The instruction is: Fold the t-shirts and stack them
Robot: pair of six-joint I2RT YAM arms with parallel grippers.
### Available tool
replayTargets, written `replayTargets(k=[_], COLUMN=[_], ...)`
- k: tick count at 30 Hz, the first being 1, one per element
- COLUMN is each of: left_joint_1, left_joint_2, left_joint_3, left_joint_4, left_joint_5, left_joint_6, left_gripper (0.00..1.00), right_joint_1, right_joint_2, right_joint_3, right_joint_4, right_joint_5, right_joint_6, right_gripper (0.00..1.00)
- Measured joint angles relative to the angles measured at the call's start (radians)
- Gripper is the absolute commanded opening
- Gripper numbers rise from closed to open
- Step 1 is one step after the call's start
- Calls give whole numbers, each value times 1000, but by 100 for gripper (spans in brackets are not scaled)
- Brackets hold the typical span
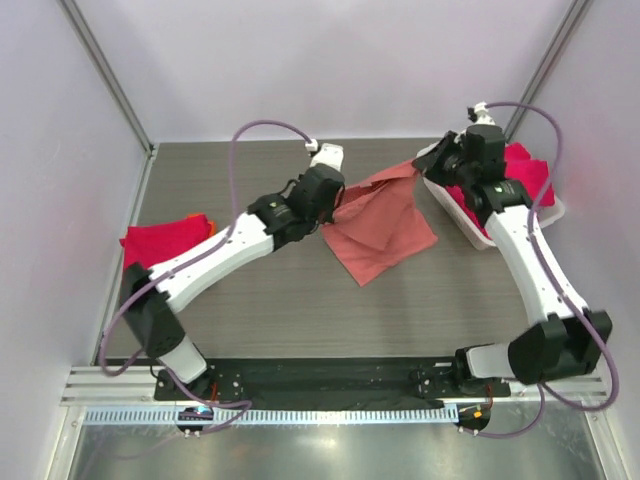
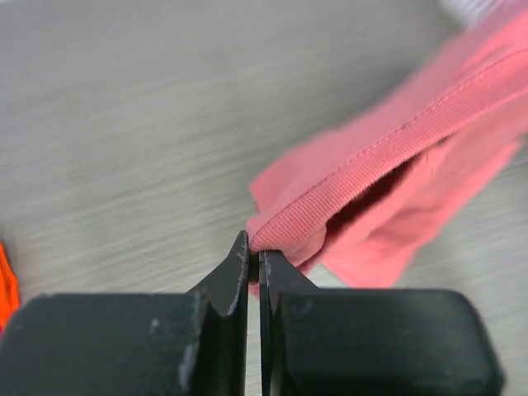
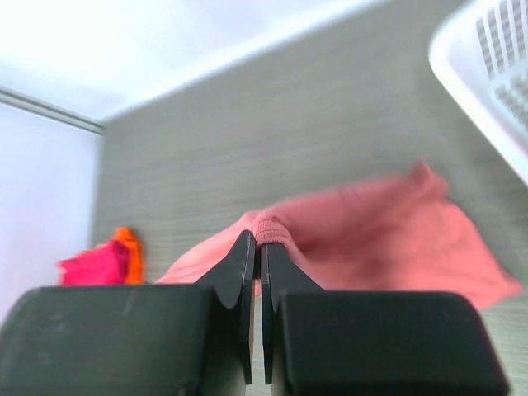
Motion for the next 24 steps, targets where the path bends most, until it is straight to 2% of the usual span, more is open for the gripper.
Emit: replayTargets(k=[8, 15, 19, 24], left_joint_1=[-28, -45, -50, -51], left_joint_2=[-235, -339, -392, -403], left_joint_3=[301, 628, 666, 662], left_joint_4=[-214, -321, -354, -382], left_joint_5=[69, 252, 378, 415], left_joint_6=[29, 11, -15, -24], left_gripper=[0, 0, 0, 0], right_joint_1=[4, 20, 22, 21], right_joint_2=[-246, -299, -329, -358], right_joint_3=[270, 675, 760, 766], right_joint_4=[-155, -309, -364, -410], right_joint_5=[-45, -137, -190, -204], right_joint_6=[-3, 10, 19, 24], right_gripper=[1, 1, 1, 1])
